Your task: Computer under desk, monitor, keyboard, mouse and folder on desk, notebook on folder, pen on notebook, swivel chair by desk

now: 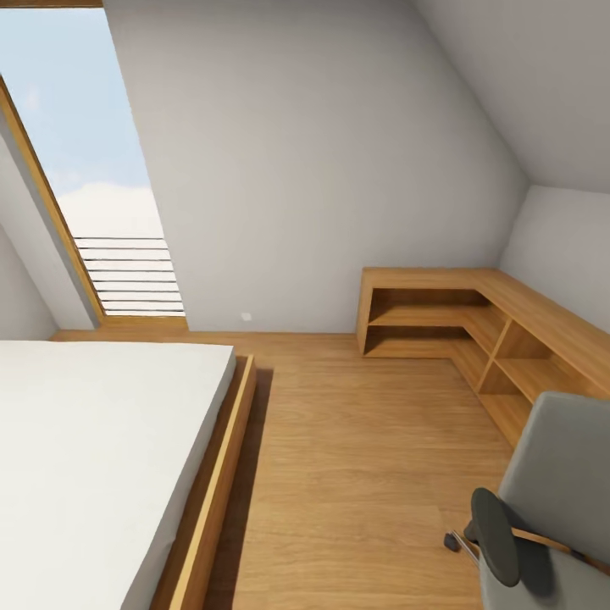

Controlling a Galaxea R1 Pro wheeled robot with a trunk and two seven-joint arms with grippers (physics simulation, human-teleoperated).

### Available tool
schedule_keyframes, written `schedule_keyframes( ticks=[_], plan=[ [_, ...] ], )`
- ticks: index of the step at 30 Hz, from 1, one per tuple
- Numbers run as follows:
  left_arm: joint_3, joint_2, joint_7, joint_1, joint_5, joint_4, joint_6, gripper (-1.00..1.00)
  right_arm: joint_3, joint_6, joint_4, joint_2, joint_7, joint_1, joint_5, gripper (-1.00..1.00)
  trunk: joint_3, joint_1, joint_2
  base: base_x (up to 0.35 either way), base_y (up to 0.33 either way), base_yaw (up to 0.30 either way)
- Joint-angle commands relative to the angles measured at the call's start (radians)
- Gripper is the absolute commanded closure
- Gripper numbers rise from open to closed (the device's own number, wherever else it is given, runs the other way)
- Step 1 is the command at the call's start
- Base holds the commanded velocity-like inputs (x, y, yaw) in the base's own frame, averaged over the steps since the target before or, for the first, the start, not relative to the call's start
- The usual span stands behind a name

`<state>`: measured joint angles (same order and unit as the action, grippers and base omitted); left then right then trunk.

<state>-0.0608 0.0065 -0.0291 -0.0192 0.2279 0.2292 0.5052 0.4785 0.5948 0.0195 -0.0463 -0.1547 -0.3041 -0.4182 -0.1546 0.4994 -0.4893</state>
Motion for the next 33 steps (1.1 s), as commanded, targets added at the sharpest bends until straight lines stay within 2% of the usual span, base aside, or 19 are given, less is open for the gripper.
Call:
schedule_keyframes(
  ticks=[1, 10, 33],
  plan=[
    [-0.005, 0.000, -0.003, -0.001, -0.001, -0.001, 0.003, -1.00, 0.009, 0.003, 0.002, 0.001, -0.004, -0.001, -0.004, -1.00, -0.002, 0.000, -0.002, 0.006, 0.000, 0.000],
    [-0.005, 0.001, -0.003, -0.001, -0.001, -0.001, 0.003, -1.00, 0.009, 0.002, 0.003, 0.006, -0.003, -0.001, -0.005, -1.00, -0.002, 0.000, -0.002, 0.152, 0.000, 0.000],
    [-0.004, 0.001, -0.003, -0.001, -0.001, -0.001, 0.003, -1.00, 0.011, 0.000, 0.004, 0.019, -0.003, -0.001, -0.005, -1.00, -0.002, 0.000, -0.002, 0.284, 0.000, -0.001]
  ],
)
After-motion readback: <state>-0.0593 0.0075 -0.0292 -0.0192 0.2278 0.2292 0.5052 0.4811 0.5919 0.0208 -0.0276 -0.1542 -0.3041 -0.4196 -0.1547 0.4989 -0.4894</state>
